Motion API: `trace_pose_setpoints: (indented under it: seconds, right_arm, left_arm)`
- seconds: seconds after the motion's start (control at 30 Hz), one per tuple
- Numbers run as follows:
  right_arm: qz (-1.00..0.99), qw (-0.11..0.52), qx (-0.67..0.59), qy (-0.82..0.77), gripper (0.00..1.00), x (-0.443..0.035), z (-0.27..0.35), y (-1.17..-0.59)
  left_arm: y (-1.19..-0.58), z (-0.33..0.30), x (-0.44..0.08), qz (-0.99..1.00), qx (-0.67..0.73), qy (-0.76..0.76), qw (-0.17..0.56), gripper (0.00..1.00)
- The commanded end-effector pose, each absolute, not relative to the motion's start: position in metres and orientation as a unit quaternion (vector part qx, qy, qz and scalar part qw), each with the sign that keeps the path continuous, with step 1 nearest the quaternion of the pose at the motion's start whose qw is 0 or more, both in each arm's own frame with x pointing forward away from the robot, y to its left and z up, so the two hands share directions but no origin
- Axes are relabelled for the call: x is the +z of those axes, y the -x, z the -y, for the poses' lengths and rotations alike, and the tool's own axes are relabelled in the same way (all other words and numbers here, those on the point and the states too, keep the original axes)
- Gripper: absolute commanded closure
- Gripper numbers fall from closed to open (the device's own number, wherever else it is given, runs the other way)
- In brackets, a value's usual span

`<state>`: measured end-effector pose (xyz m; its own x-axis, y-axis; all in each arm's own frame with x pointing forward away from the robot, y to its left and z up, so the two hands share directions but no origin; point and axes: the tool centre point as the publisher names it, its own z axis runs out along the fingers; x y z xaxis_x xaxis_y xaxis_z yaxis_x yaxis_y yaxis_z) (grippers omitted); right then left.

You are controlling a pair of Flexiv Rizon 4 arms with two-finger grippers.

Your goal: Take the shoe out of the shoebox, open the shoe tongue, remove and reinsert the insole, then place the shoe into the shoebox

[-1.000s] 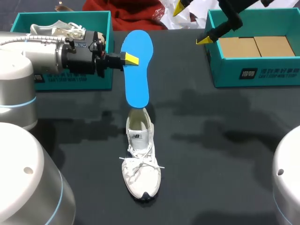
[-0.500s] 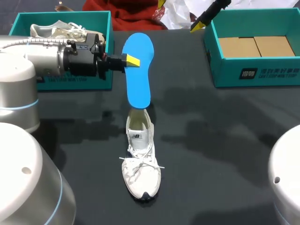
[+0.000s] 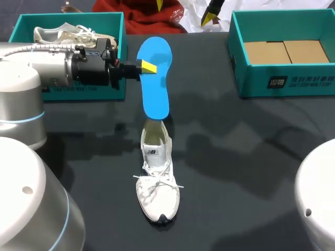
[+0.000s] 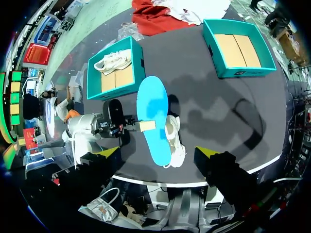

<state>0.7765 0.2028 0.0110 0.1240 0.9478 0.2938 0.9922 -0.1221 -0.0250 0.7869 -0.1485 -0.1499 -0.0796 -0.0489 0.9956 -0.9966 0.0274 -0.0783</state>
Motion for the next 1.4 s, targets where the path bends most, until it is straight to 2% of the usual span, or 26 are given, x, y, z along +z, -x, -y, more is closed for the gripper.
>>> trace_pose_setpoints:
  seconds: [0.03, 0.8, 1.4]
  right_arm:
    - [0.665, 0.038, -0.034, 0.745, 0.00, 0.014, -0.215, -0.777]
    - [0.682, 0.017, -0.019, 0.731, 0.00, 0.007, -0.256, -0.772]
    - [0.685, 0.021, -0.021, 0.728, 0.00, 0.002, -0.263, -0.773]
  left_arm:
    - [-0.787, 0.149, -0.151, 0.537, 0.500, -0.485, 0.476, 1.00]
    - [-0.786, 0.152, -0.151, 0.525, 0.489, -0.493, 0.492, 1.00]
    - [-0.788, 0.150, -0.153, 0.525, 0.491, -0.493, 0.491, 1.00]
